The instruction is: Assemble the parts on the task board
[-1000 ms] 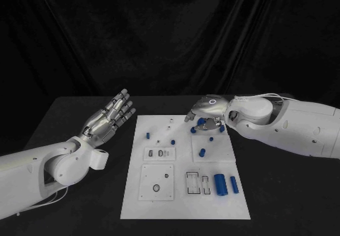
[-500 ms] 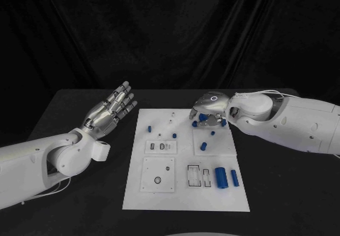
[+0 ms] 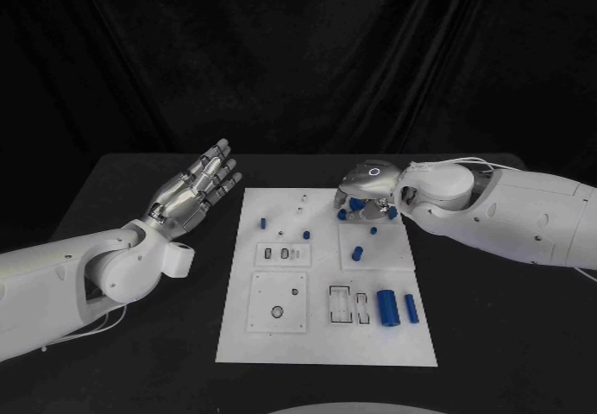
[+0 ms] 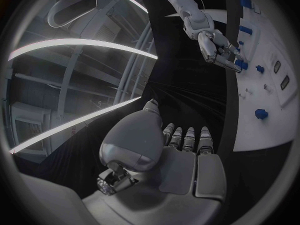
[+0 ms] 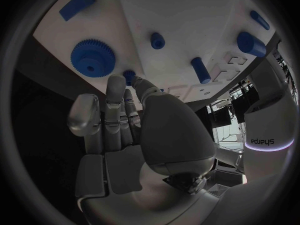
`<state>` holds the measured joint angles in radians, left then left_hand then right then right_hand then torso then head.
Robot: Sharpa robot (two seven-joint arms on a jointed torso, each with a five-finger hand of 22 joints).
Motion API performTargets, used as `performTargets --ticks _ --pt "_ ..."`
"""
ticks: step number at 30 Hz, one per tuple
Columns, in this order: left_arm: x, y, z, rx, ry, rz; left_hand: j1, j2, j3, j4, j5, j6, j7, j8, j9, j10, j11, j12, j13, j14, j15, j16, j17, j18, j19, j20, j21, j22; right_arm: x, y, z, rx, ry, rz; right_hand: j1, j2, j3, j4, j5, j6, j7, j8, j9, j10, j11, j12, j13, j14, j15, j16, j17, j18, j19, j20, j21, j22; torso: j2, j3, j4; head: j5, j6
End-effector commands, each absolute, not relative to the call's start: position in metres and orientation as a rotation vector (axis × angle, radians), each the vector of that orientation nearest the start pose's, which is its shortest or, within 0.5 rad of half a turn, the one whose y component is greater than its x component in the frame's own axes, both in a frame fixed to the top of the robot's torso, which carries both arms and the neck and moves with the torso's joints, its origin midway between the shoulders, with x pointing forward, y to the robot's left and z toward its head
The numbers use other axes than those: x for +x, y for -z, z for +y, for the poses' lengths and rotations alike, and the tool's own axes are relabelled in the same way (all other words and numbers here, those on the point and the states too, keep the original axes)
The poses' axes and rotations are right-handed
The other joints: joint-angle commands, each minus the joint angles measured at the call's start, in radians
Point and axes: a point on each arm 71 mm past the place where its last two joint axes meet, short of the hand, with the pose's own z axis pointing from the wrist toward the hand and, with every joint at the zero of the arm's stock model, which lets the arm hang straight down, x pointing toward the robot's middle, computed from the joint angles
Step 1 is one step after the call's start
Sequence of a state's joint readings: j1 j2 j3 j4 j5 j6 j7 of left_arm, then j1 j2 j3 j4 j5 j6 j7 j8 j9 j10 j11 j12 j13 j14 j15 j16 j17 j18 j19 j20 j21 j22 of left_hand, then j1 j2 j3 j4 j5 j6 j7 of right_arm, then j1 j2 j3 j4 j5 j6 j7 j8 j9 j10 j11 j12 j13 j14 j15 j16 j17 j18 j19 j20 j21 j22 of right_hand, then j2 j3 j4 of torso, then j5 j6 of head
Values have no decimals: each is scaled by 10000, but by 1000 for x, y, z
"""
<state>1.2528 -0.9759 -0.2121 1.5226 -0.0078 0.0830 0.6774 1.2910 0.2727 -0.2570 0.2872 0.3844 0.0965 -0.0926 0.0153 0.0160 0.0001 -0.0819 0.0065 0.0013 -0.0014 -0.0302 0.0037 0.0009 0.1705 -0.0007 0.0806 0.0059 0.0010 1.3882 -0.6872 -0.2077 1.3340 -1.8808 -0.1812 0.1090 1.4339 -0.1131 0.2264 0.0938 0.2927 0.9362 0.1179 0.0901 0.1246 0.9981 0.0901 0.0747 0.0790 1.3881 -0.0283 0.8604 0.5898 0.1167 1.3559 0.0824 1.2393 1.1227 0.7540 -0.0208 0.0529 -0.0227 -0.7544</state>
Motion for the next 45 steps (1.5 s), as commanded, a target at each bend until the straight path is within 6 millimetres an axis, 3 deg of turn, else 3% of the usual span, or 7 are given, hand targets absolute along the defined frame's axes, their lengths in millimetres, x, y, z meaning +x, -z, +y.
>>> performTargets --ticks 1,16,20,36,45 --pt "462 186 261 -9004 19353 13322 121 -16 52 9 42 17 55 32 15 -1 -60 -65 -13 14 -19 -37 -9 88 7 92 -59 -10 518 170 -162 -8898 -4382 15476 -21 -36 97 -9 -52 101 -23 -1 23 141 -25 64 24 86 8 87 90 -163 17 -23 83 78 -42 -23 -28 49 -51" --pt "465 187 260 -9011 19389 13433 206 25 107 3 123 185 314 71 41 -1 5 -65 -13 14 90 -37 -9 88 7 170 -59 -10 520 185 -162 -8814 -4818 15557 74 -97 1039 -18 22 707 22 79 266 1294 -192 273 -4 34 -48 335 275 -210 32 -65 291 463 -55 -33 -14 69 -129" --pt "465 188 262 -9027 19351 13433 216 32 115 3 127 204 340 76 44 -1 17 -65 -13 14 109 -37 -9 88 7 184 -59 -10 520 184 -162 -8522 -5175 15311 157 -33 1289 -41 -59 1131 20 249 389 1751 -259 358 -8 17 45 365 292 -238 43 -6 346 569 -65 -39 -22 104 -136" --pt "465 188 264 -9090 19246 13531 420 57 232 -75 398 416 539 142 75 0 209 -62 -12 14 212 -37 -9 91 7 324 -59 -10 537 143 -141 -7489 -5589 14600 137 -94 1475 -35 -198 1448 52 312 505 2115 -257 268 -90 166 101 713 676 -308 227 62 641 985 -87 -63 -53 250 -151" --pt "465 188 259 -9031 19386 13508 451 54 246 -86 433 453 557 155 81 0 217 -60 -11 14 222 -37 -9 92 7 335 -59 -10 554 140 -123 -7324 -5371 14694 83 -129 1494 -8 -240 1415 85 261 509 2113 -228 191 -118 240 119 906 903 -348 320 72 784 1174 -72 -75 15 219 -76"
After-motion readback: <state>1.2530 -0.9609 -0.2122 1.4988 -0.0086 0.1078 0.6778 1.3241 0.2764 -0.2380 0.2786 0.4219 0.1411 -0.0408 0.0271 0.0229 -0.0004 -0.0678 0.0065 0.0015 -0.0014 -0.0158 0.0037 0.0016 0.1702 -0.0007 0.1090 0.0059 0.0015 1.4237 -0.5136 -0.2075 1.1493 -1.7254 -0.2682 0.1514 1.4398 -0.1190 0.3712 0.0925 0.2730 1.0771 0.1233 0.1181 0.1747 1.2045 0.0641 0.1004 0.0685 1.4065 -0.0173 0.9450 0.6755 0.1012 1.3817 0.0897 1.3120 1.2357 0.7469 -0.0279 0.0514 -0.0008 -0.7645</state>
